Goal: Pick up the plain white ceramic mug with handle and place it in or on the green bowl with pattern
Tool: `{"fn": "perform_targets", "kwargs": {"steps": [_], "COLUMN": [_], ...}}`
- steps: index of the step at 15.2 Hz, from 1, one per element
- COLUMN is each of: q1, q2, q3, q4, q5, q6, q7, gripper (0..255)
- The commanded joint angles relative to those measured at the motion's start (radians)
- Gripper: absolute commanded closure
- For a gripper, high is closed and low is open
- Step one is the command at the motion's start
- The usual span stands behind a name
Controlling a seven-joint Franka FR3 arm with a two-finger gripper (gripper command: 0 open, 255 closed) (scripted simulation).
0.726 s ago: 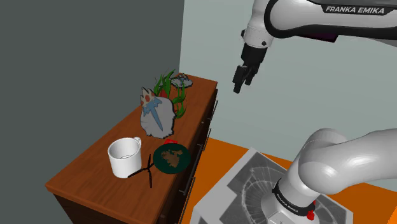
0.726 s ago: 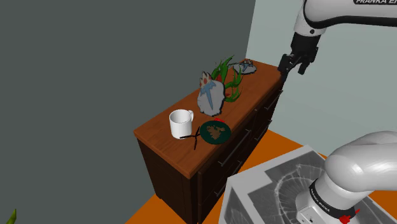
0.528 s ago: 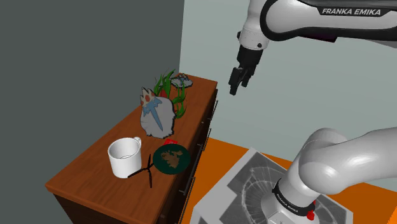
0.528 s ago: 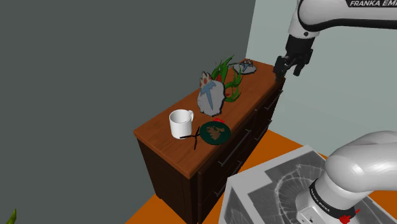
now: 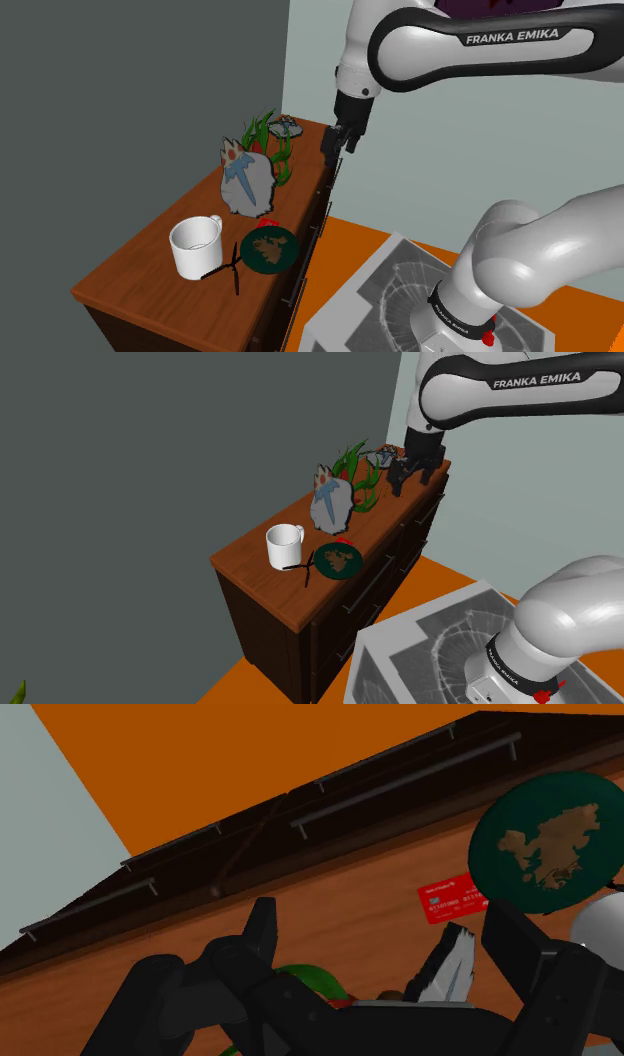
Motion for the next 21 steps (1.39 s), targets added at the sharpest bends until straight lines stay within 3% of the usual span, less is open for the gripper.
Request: {"fn": "perform_targets", "kwargs": {"steps": [1,12,21], "q1": [0.015,0.068,0.108], "q2": [0.041,0.335,0.637], "q3": [0.035,0.217,0.335], "q4": [0.002,0.123,0.324], "q5": [0.017,0.027,-0.102], "q6": [0.043,0.237,0.331], "q7": [0.037,0.241,0.449], "gripper": [0,0,0]}}
